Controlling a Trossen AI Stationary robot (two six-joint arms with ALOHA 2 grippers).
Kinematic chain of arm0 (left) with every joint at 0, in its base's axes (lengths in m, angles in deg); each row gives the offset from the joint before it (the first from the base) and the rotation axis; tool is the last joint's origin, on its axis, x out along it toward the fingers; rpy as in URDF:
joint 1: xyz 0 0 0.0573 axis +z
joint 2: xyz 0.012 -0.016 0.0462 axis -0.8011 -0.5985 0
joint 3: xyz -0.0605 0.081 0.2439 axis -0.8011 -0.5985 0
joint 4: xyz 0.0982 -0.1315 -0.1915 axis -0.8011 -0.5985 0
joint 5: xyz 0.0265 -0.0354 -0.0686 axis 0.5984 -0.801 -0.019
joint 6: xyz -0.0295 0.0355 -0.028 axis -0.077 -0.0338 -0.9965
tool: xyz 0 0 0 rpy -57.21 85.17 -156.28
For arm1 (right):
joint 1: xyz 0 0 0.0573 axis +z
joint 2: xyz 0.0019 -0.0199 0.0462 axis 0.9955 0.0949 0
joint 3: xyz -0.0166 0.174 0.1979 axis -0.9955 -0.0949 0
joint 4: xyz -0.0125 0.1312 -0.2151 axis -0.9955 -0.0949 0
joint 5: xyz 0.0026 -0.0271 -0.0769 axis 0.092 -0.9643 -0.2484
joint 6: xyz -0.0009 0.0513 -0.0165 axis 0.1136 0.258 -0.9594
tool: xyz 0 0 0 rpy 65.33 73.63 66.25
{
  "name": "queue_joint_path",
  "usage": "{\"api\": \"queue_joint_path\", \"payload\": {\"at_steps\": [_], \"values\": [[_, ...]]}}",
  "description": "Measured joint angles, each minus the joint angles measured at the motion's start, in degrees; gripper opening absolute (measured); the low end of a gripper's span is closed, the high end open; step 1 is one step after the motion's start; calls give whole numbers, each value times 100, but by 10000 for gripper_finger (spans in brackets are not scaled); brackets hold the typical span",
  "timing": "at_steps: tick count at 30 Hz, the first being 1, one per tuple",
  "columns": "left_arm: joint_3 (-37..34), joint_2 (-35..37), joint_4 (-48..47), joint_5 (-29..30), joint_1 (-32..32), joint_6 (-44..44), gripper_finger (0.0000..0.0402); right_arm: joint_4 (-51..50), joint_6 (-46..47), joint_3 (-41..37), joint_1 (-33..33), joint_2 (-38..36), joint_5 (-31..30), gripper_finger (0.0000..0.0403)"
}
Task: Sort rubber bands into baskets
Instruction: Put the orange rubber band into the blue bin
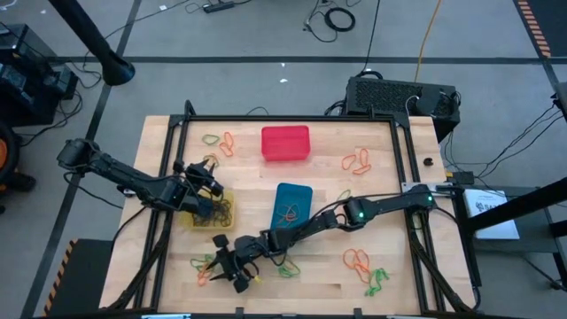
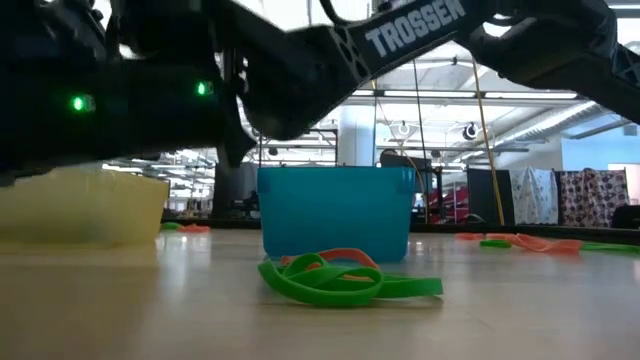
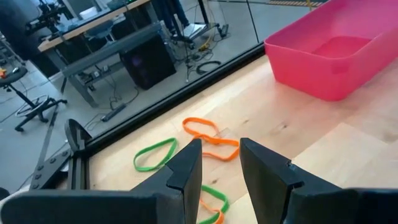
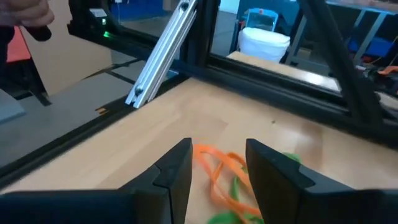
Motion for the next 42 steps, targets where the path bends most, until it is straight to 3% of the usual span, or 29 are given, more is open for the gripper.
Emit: {"api": "queue_joint_path", "payload": {"at_steps": [25, 42], "values": [[1, 0, 2, -342, 6, 38, 118, -658, 367, 177, -273, 191, -318, 142], [1, 0, 2, -440, 6, 33, 118, -570, 228, 172, -299, 130, -343, 61]]}}
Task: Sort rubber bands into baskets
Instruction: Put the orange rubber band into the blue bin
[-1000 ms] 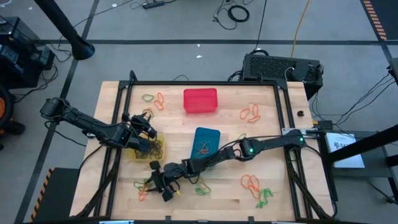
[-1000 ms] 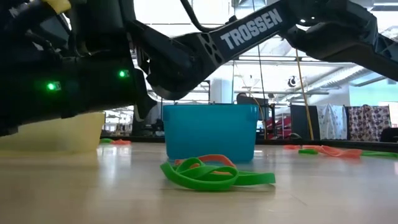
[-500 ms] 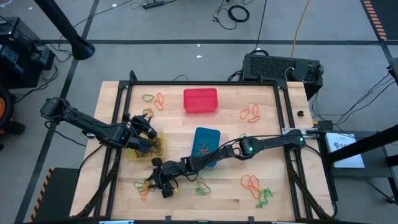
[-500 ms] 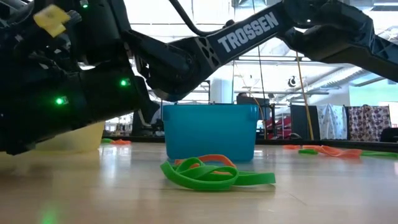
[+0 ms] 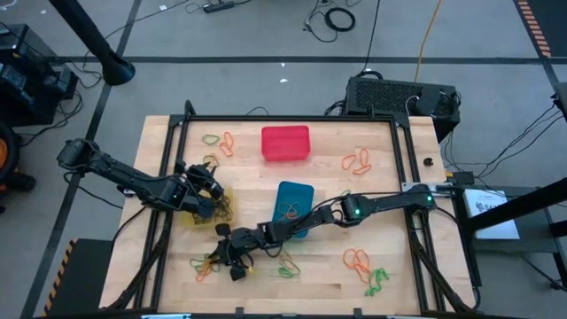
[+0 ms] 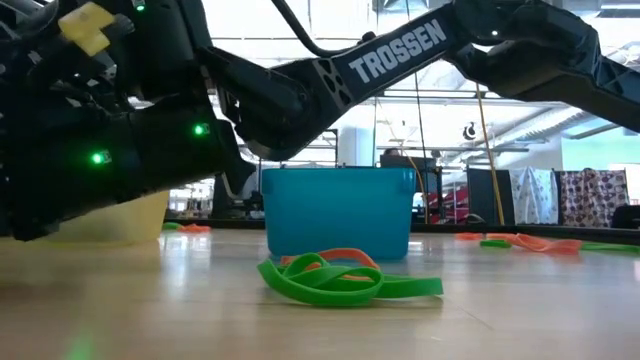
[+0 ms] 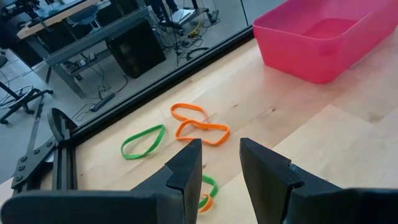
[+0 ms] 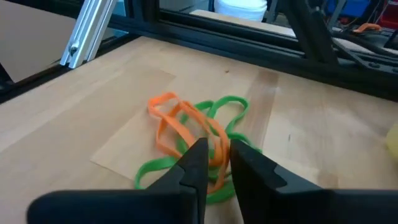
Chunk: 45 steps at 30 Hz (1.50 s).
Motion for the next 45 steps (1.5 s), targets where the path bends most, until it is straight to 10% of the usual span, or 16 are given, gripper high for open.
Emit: {"api": "queue_joint_path", "payload": {"at_steps": [15, 31, 45], "values": [[0, 0, 0, -42, 0, -26, 118, -386, -29, -1, 2, -221, 2, 55], [0, 0, 20, -42, 0, -34, 118, -603, 162, -1, 9, -201, 15, 176], [1, 0, 24, -125, 0, -33, 118, -597, 286, -1, -28, -85, -118, 116]]}}
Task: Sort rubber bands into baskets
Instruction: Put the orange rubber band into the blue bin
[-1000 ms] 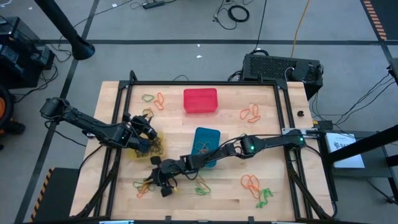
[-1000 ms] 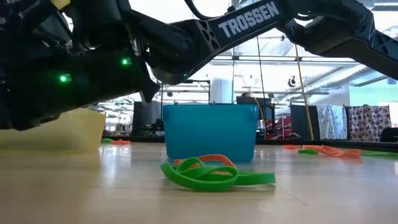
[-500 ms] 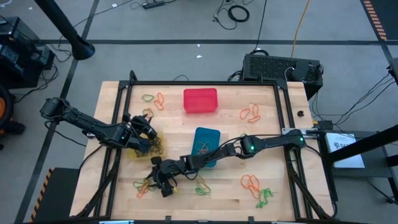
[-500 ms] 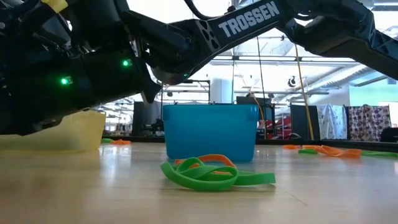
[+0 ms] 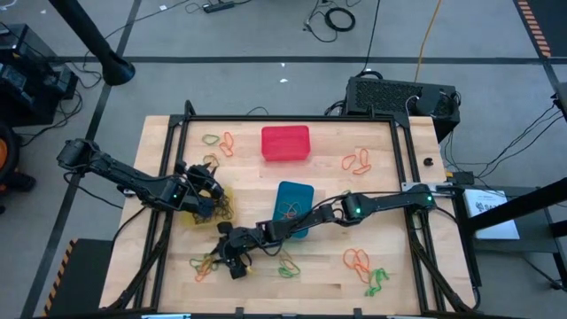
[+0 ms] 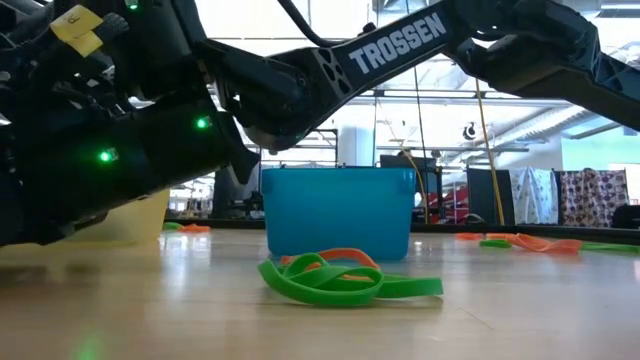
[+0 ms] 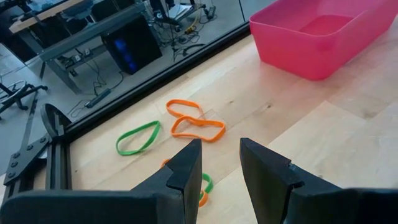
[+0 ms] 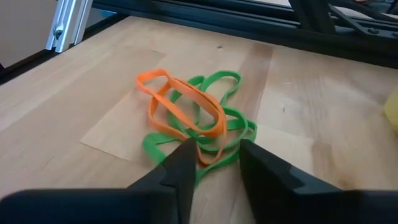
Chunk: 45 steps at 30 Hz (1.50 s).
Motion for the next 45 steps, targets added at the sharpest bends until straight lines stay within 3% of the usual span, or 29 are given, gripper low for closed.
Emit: {"api": "queue_joint_path", "payload": {"at_steps": [8, 10, 16, 26, 33, 38, 45], "values": [[1, 1, -2, -1, 0, 0, 118, 208, -194, 0, -15, 7, -37, 14], [0, 0, -2, -1, 0, 0, 118, 284, -234, 0, -15, -2, -36, 5], [1, 0, -18, -30, 0, 0, 118, 92, -291, -4, -15, -252, -34, 3], [1, 0, -7, -126, 2, 2, 118, -937, -488, -2, 12, -958, -56, 1], [1, 0, -7, -199, 2, 0, 118, -1935, -296, 0, 91, -1036, -58, 4], [1, 0, -24, -274, 2, 0, 118, -2540, -358, -4, 166, -981, -562, 29], [1, 0, -31, -321, 2, 0, 118, -2604, -583, -101, 335, -975, -888, 93]]}}
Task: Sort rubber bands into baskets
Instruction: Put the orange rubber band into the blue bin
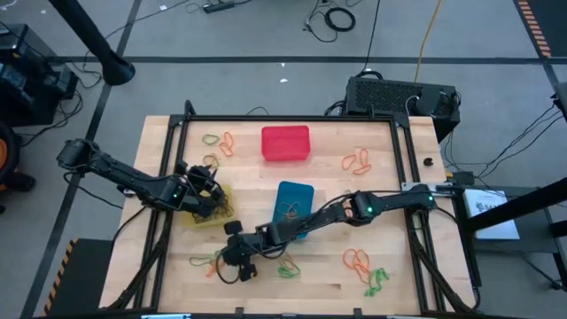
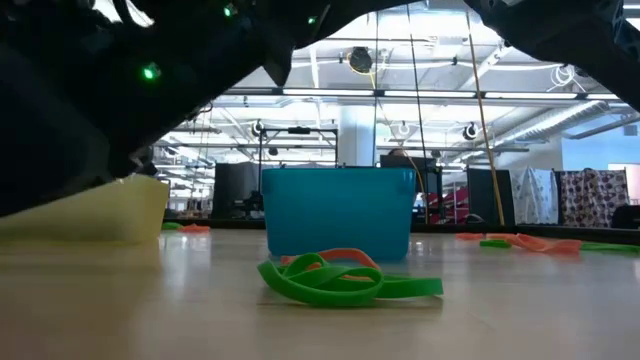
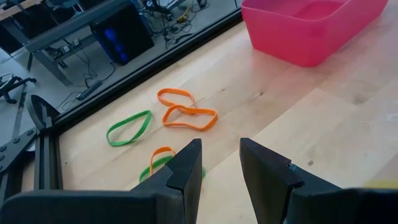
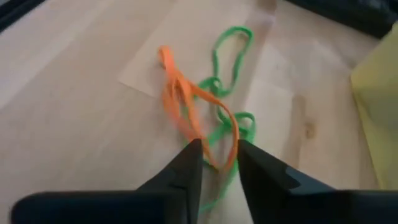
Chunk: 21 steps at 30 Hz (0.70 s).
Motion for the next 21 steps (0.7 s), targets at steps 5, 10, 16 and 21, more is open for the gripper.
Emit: {"api": "queue_joint_path", "payload": {"at_steps": [5, 10, 16, 21], "values": [[0, 0, 2, 0, 0, 0, 118, 180, -373, 0, 165, 0, -294, 140], [0, 0, 4, 1, 0, 0, 118, 226, -594, 0, 227, 0, -354, 170], [0, 0, 35, 2, 0, -2, 118, 534, -455, -2, 102, 127, -333, 179], [0, 0, 30, 2, 0, 0, 118, 633, -265, -2, -51, 274, -333, 165]]}}
